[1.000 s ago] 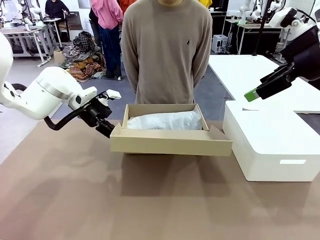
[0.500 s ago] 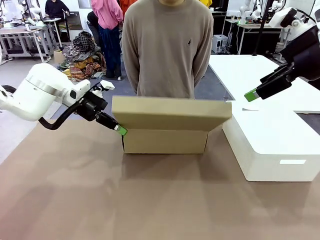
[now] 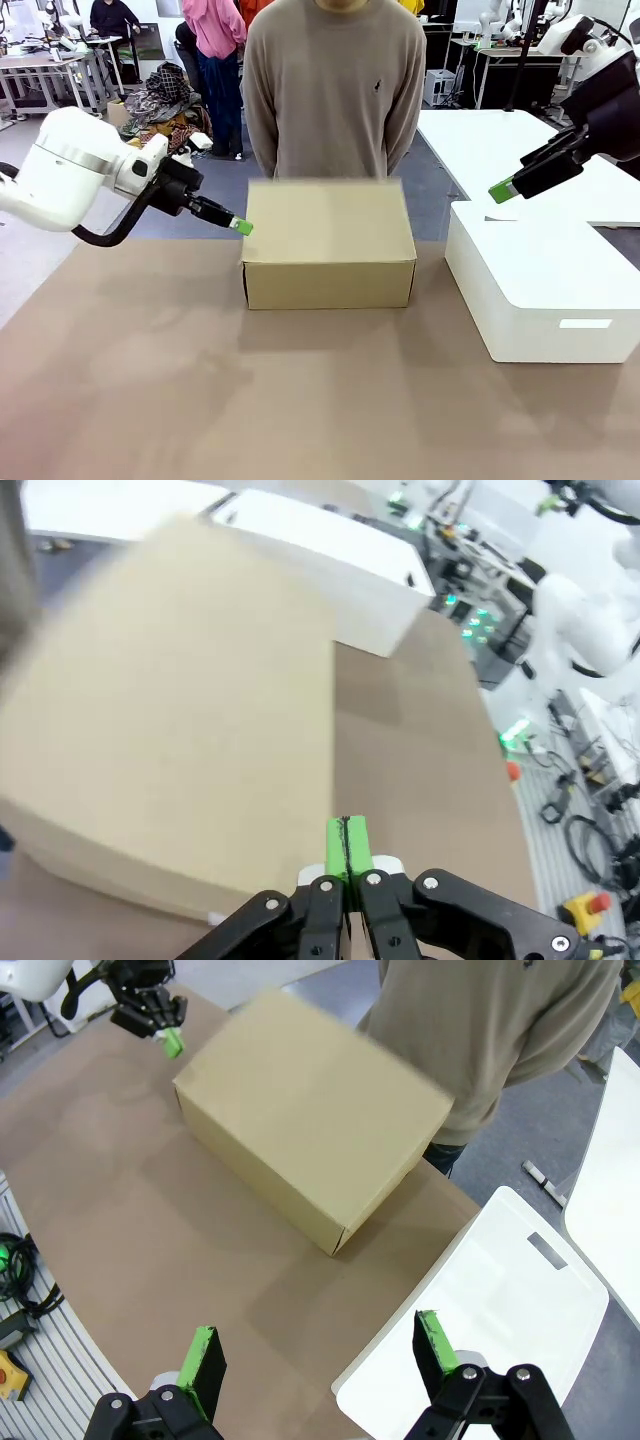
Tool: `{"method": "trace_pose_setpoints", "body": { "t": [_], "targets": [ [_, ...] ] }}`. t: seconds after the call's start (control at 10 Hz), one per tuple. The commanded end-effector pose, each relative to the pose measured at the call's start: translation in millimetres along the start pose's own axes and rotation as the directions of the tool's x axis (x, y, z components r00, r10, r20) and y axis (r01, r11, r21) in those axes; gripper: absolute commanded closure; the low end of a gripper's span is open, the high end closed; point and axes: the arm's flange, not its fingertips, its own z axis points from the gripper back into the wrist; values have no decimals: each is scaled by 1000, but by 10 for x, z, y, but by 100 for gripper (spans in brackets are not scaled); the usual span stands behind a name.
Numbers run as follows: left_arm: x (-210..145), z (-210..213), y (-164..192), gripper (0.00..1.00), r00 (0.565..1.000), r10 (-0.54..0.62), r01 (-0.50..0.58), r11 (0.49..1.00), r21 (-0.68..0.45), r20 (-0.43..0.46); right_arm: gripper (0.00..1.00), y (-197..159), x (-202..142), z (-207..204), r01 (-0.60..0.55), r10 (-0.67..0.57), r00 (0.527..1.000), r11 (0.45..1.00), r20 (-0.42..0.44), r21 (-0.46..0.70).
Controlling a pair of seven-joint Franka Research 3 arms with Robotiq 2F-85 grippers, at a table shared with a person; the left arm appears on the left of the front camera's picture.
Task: Pack the shoes into the box.
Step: Close the Shoes Box, then press down on the lid of the Shoes Box.
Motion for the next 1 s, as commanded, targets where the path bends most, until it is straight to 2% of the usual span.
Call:
{"method": "trace_pose_setpoints", "body": {
  "t": [0.0, 0.2, 0.3, 0.4, 0.9],
  "targets": [
    [-10, -50, -21, 100, 999, -49, 49, 987, 153, -9, 0, -3, 1, -1, 0, 0, 1000, 1000, 5, 9],
    [20, 31, 82, 100, 998, -40, 48, 970, 240, -38, 0, -3, 1, -1, 0, 0, 1000, 1000, 5, 9],
    [20, 85, 118, 100, 997, -35, 48, 980, 195, -67, 0, -3, 1, -1, 0, 0, 1000, 1000, 5, 9],
    [92, 70, 121, 100, 999, -33, 39, 979, 199, -32, 0, -3, 1, -1, 0, 0, 1000, 1000, 5, 9],
    [92, 70, 121, 100, 999, -33, 39, 979, 199, -32, 0, -3, 1, -1, 0, 0, 1000, 1000, 5, 9]
  ]
}}
